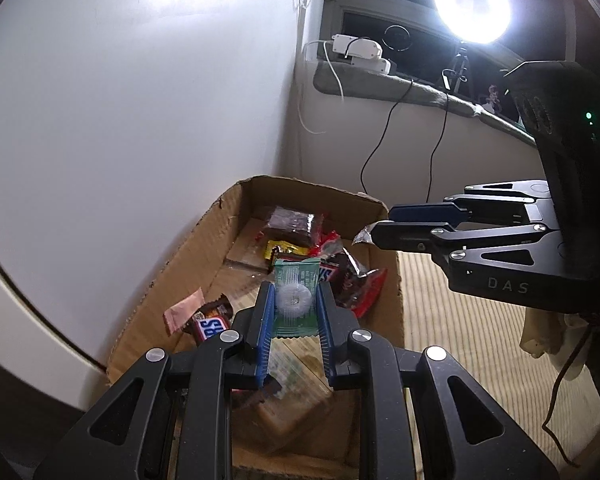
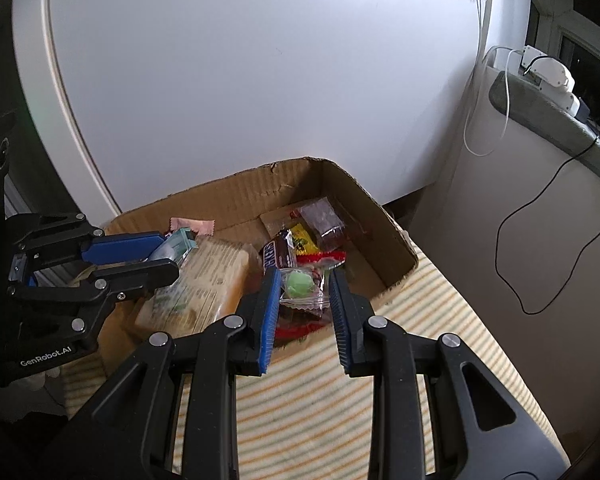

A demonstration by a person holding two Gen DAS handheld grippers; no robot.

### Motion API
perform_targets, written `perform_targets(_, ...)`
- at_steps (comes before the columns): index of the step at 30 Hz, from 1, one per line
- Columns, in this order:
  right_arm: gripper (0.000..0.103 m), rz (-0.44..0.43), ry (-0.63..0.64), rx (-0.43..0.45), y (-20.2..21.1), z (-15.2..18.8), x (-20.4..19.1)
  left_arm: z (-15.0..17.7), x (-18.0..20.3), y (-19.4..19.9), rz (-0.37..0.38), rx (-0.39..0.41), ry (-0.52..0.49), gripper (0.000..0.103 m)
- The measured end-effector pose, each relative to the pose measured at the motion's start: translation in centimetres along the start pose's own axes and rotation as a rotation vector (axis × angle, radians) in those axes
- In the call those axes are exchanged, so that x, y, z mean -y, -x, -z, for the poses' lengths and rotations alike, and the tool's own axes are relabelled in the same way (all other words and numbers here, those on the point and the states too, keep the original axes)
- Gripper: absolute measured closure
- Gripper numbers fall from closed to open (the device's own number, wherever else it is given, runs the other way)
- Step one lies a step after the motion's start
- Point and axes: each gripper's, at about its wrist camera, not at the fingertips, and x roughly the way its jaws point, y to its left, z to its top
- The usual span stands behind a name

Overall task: Organize snacks
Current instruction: 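Carry the mint packet with the left gripper while the right gripper carries the green candy to the box, then open the left gripper over the box while the right gripper releases the green candy there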

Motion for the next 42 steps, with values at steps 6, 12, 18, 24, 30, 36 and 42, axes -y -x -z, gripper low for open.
perform_targets(6,0.077,-0.010,-0.003,-0.007,-0.9,-0.4,0.7,-0.4,-0.5,-0.9,-0.005,-0.007,0.002,0.084)
perform_targets(12,0.077,-0.022,-0.018,-0.017,-2.0,-0.6,1.3,-0.6,-0.9,-1.5,-0.012,-0.016,0.003,0.084)
perform_targets(18,0.077,-0.037,-0.031,-0.027,-2.9,-0.5,1.6,-0.4,-1.0,-1.7,-0.013,-0.024,0.004,0.084)
perform_targets(24,0.077,-0.051,-0.042,-0.032,-3.2,-0.4,1.8,-0.3,-1.2,-1.7,-0.018,-0.026,0.007,0.083)
perform_targets(30,0.077,-0.051,-0.040,-0.027,-3.2,-0.4,1.6,-0.3,-1.3,-1.5,-0.026,-0.024,0.011,0.081)
perform_targets(36,0.062,-0.050,-0.052,-0.022,-2.9,-0.4,1.6,-0.1,-1.5,-0.9,-0.030,-0.018,0.018,0.072)
perform_targets(42,0.054,-0.040,-0.056,0.004,-1.3,-0.2,1.0,0.2,-1.3,0.6,-0.038,0.003,0.022,0.072)
